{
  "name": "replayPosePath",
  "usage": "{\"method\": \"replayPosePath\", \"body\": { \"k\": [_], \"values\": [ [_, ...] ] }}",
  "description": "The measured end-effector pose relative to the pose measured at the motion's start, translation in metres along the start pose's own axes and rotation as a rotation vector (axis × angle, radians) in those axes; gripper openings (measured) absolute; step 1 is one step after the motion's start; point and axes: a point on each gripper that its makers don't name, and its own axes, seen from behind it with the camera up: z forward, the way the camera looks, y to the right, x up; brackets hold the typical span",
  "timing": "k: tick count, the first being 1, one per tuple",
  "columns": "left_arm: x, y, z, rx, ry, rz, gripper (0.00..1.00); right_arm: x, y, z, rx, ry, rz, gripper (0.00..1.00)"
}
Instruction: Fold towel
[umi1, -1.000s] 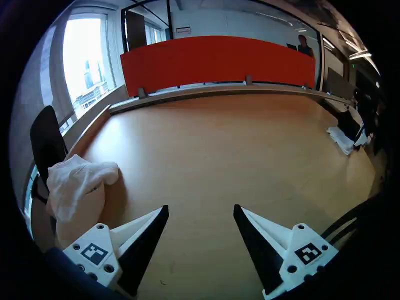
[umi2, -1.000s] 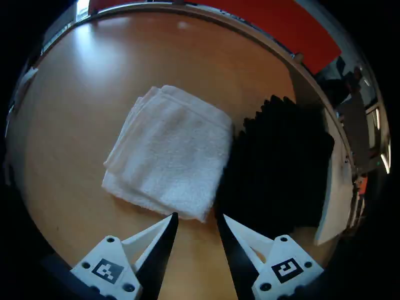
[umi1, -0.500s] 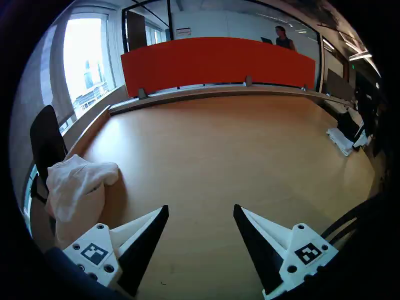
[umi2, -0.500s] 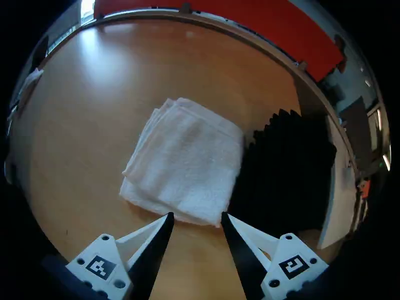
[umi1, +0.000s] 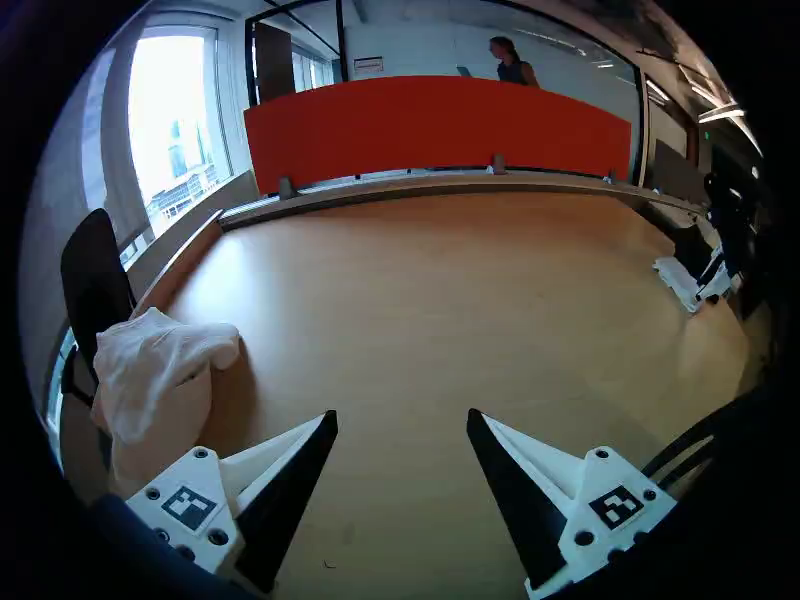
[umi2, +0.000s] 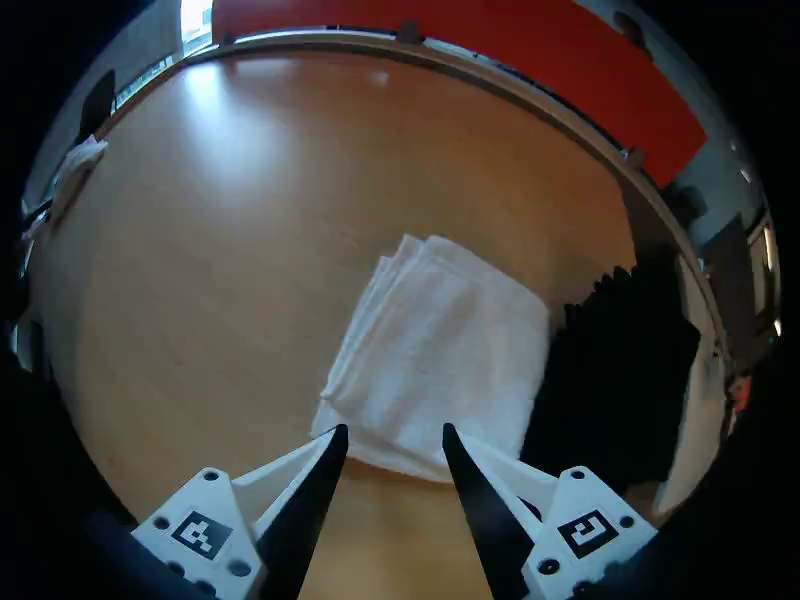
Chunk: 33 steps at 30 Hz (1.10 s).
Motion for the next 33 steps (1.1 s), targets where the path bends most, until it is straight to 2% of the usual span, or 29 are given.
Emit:
{"method": "replayPosePath", "body": {
  "k": [7,13,23,29,33],
  "values": [
    [-0.002,-0.003,-0.002,0.006,-0.001,-0.004,0.96,0.013,-0.017,0.008,0.028,0.012,-0.015,0.72],
    [-0.003,-0.006,-0.003,0.01,-0.002,-0.006,0.96,0.016,-0.023,0.012,0.037,0.013,-0.017,0.64],
    [-0.002,-0.007,-0.002,0.011,-0.002,-0.004,0.96,0.015,-0.025,0.014,0.037,0.01,-0.004,0.25],
    [-0.003,-0.007,-0.003,0.011,-0.004,-0.003,0.96,0.018,-0.025,0.014,0.036,0.021,0.004,0.08],
    [-0.003,-0.006,-0.003,0.01,-0.004,-0.003,0.96,0.02,-0.024,0.013,0.038,0.032,0.014,0.05]
  ]
}}
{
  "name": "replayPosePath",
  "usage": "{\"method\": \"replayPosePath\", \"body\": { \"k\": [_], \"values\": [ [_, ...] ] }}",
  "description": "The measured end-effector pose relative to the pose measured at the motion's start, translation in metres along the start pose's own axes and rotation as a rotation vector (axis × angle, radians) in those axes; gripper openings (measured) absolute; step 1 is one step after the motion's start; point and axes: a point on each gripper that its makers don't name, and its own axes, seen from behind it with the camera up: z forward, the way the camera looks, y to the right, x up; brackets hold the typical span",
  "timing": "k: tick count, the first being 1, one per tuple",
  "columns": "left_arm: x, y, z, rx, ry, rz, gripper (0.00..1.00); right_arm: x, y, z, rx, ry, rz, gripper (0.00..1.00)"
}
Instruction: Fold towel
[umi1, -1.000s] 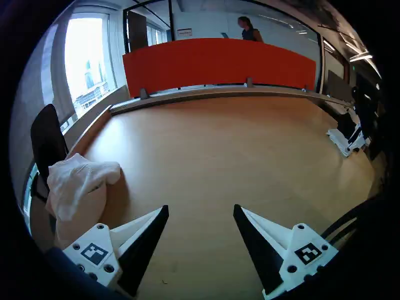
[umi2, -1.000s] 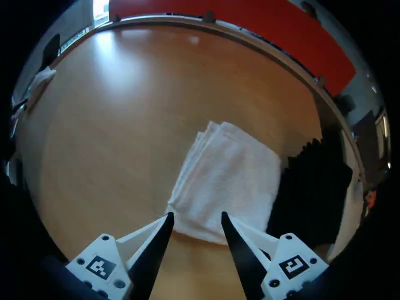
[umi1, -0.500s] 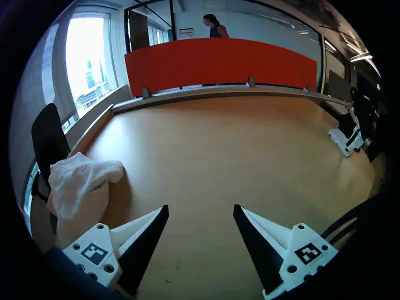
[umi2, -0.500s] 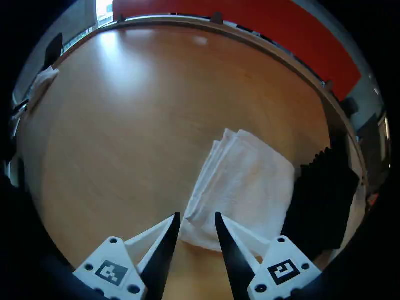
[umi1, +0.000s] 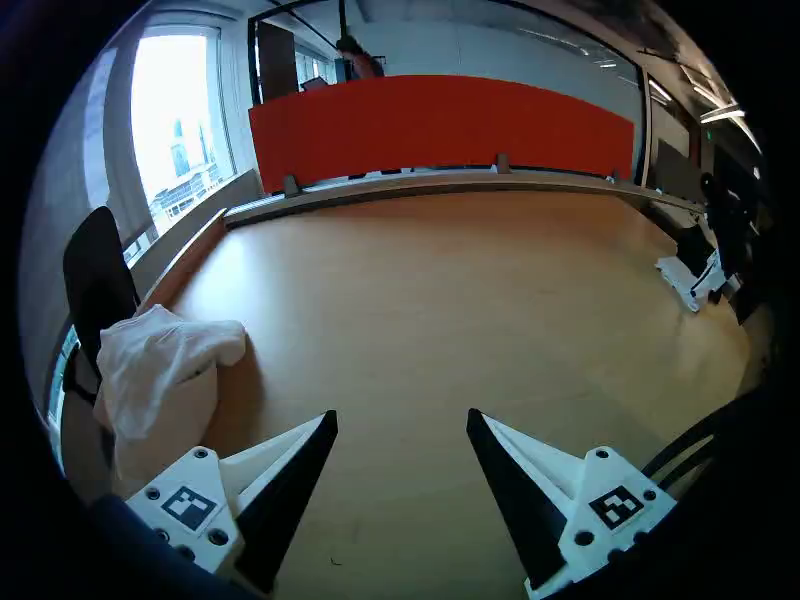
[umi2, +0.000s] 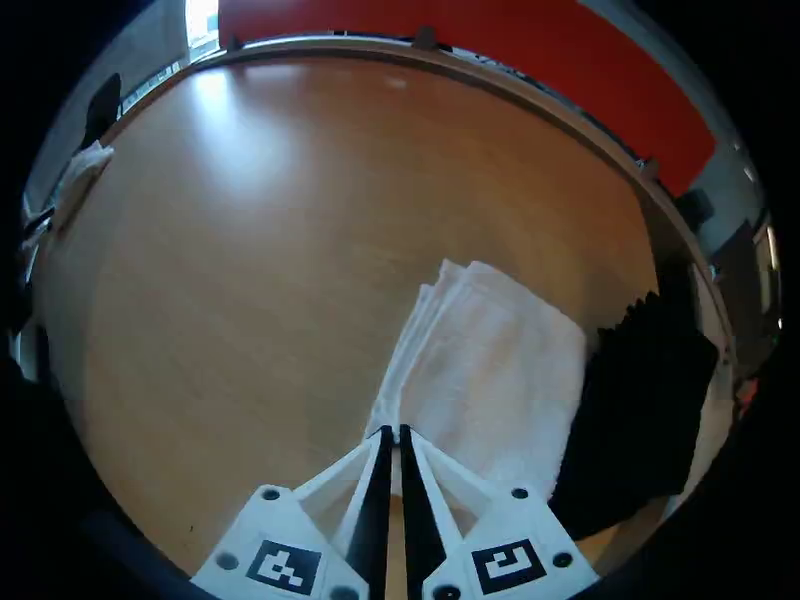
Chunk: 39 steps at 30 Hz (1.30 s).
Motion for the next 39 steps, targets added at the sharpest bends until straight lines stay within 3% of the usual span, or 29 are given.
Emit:
{"method": "replayPosePath", "body": {
  "k": [9,39],
  "values": [
    [0.001,0.001,0.0,0.0,0.002,0.001,0.96,0.001,-0.001,-0.007,0.01,0.009,-0.002,0.05],
    [0.007,0.004,0.002,-0.009,0.018,-0.003,0.96,0.037,0.025,-0.061,-0.048,0.098,-0.015,0.05]
  ]
}}
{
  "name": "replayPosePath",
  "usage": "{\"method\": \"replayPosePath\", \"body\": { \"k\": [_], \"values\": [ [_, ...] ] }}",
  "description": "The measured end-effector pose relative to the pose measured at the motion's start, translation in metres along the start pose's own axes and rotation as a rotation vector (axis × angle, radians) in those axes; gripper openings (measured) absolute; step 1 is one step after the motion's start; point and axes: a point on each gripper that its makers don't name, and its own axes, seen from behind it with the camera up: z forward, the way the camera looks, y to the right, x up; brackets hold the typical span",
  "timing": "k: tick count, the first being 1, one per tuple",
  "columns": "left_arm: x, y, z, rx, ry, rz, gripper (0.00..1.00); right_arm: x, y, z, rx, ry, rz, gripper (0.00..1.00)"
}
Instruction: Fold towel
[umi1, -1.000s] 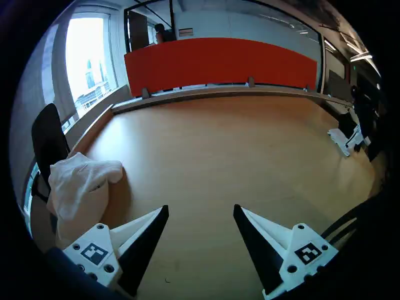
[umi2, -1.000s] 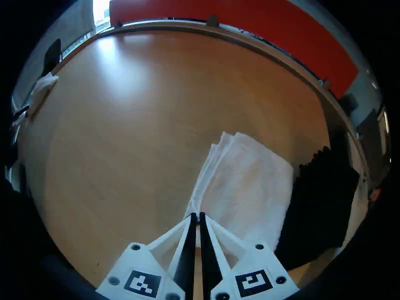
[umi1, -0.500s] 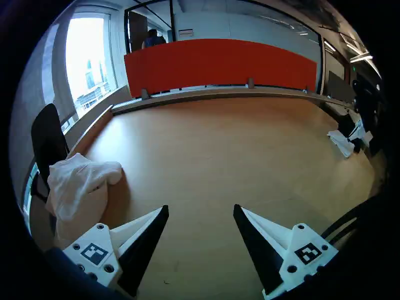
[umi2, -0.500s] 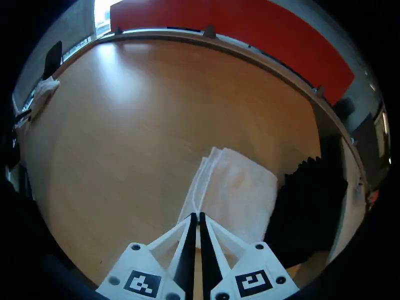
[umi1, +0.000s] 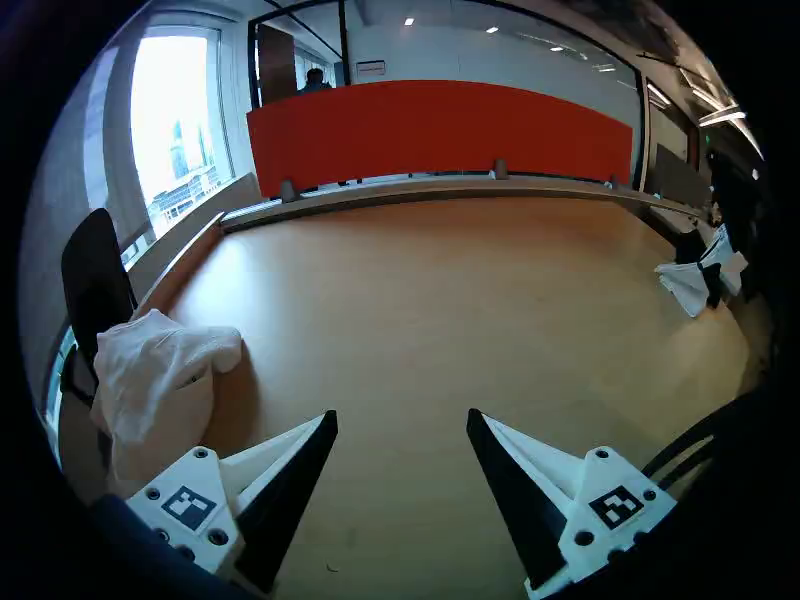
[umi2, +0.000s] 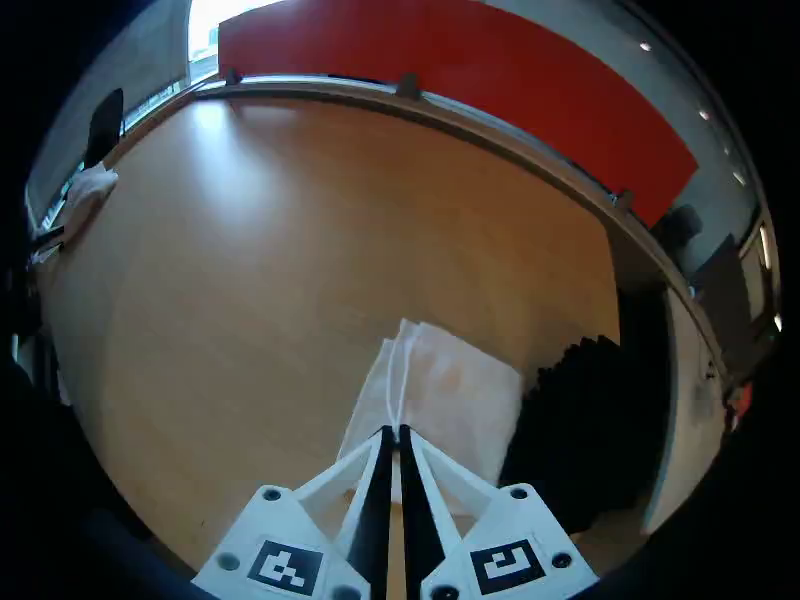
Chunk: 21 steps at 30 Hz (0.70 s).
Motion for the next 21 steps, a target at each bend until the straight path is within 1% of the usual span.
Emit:
{"method": "replayPosePath", "body": {
  "k": [9,21],
  "values": [
    [0.001,0.0002,0.0016,-0.001,0.0,0.002,0.96,-0.0015,0.0001,-0.0032,-0.002,0.0,0.001,0.05],
    [0.0031,-0.0005,0.0029,0.0,-0.001,0.008,0.96,-0.0072,-0.0087,0.0036,0.01,-0.004,0.007,0.05]
  ]
}}
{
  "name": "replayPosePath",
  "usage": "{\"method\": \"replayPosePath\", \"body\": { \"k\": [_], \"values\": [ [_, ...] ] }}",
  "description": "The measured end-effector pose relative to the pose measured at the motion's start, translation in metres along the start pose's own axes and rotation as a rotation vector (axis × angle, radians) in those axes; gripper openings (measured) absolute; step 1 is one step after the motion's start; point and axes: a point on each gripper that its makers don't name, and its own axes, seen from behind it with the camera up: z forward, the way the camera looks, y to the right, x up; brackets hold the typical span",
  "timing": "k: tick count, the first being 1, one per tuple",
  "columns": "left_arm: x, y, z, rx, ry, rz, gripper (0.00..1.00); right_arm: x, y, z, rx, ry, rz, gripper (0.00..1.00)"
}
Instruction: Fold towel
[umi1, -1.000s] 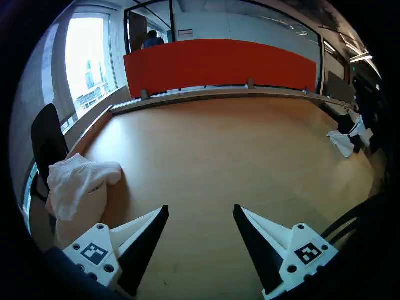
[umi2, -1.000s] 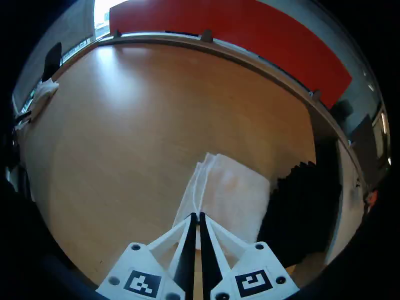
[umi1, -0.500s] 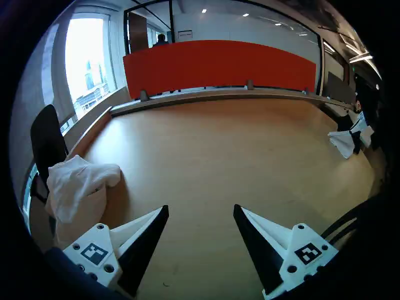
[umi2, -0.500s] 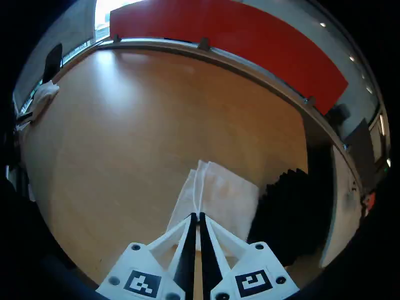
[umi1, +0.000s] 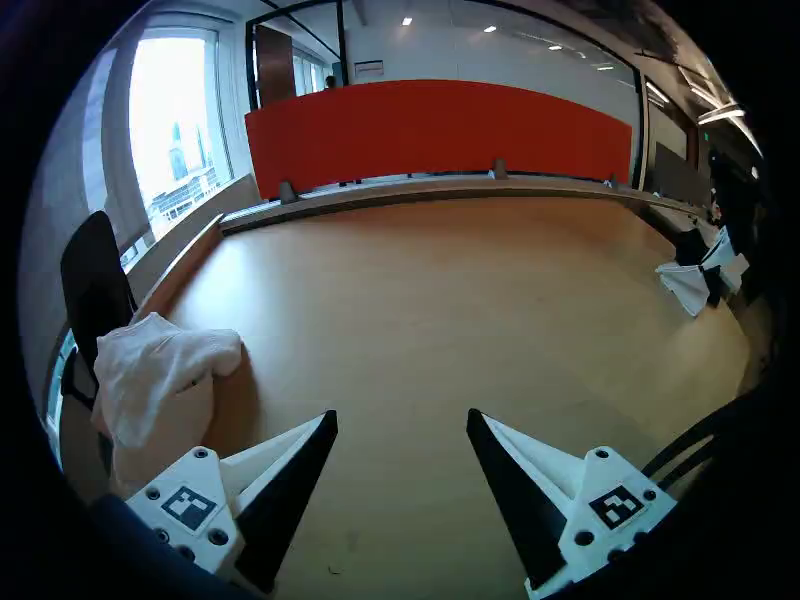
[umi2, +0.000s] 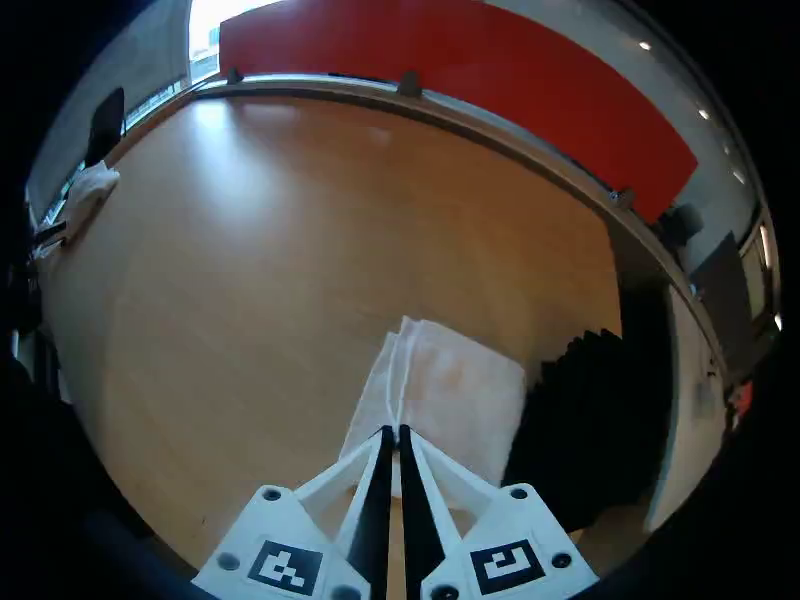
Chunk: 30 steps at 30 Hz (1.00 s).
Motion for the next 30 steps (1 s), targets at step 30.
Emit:
{"method": "replayPosePath", "body": {
  "k": [30],
  "values": [
    [-0.006,-0.003,-0.004,0.011,-0.018,0.01,0.96,-0.043,-0.033,0.052,0.059,-0.075,0.061,0.06]
  ]
}}
